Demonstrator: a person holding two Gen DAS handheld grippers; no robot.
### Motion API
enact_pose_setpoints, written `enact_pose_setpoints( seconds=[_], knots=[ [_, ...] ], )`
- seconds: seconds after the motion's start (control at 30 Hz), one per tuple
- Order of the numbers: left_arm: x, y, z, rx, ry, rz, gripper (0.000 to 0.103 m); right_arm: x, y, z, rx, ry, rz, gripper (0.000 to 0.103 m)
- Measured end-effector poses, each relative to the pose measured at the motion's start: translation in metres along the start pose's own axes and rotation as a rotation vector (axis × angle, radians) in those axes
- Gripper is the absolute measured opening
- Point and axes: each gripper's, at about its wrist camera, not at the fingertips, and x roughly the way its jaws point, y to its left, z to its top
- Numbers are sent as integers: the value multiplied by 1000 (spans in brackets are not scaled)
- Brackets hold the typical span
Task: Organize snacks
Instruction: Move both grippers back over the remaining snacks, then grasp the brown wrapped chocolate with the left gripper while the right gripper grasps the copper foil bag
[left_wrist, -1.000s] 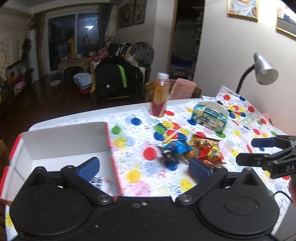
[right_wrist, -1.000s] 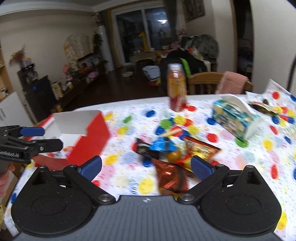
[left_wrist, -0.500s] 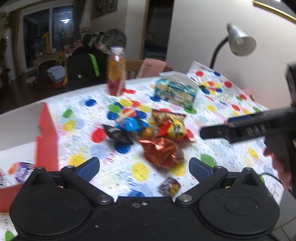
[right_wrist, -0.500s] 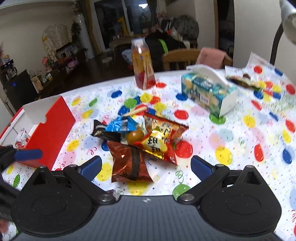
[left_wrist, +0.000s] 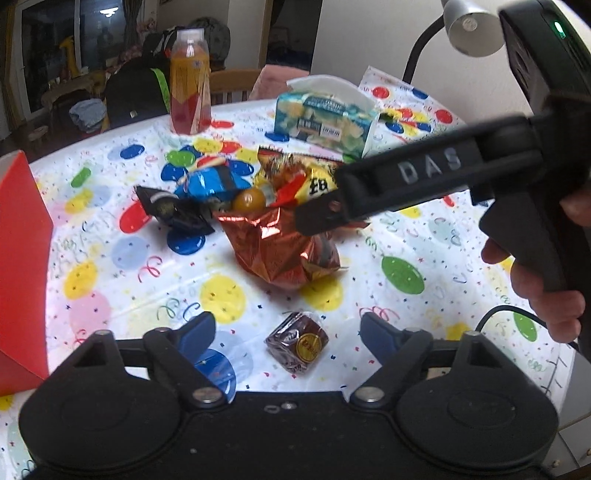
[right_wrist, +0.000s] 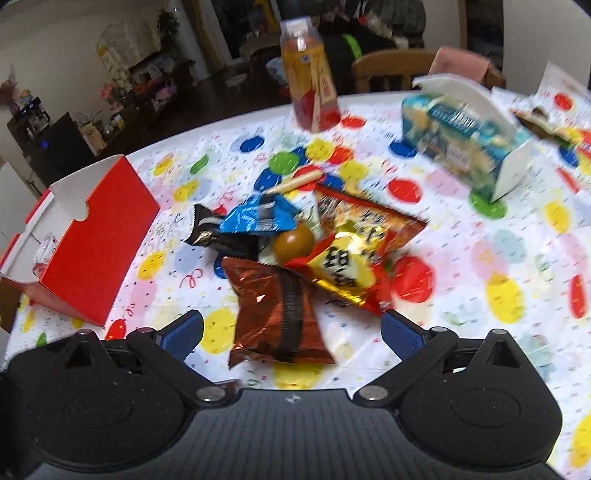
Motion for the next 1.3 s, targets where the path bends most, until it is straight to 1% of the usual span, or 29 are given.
enact_pose_setpoints(
  seconds=[0.07,0.2,0.27,0.33,0.43,0.47,0.6,0.63,0.67,0.73,0.77,0.83,0.93,1.1,1.2,1.3],
  knots=[
    [6,-1,-1,3,8,-1,76,10,-1,2,22,24,11,102],
    [16,-6,-2,35,25,-2,71,27,-4,6,58,64,29,101],
    [19,-9,-3,55,31,-15,64,33,-5,8,64,74,38,98],
    [22,-12,-5,72,43,-15,59,38,-4,10,62,86,40,93],
    [26,-12,-7,74,58,-17,54,44,-3,11,58,103,41,82],
    [26,-12,-7,75,62,-18,52,45,-3,12,59,107,43,80],
    [26,-12,-8,85,62,-15,46,48,-1,12,50,120,54,67],
    [25,-12,-8,84,63,-15,43,48,0,11,45,122,53,64],
    [25,-11,-8,81,65,-17,42,48,1,11,41,122,50,63],
    [24,-10,-8,74,65,-18,42,48,3,11,35,123,50,58],
    [23,-9,-8,71,66,-19,41,47,3,11,32,123,49,57],
    [22,-7,-8,60,67,-24,41,47,4,11,29,122,45,50],
    [19,-2,-8,43,69,-33,41,44,6,11,26,116,50,45],
    [10,8,-11,36,69,-28,41,41,15,9,-12,114,21,40],
    [1,14,-13,15,60,-29,41,35,22,8,-23,102,28,40],
    [-8,22,-14,-9,55,-22,41,28,30,7,-40,98,16,40]
  ],
)
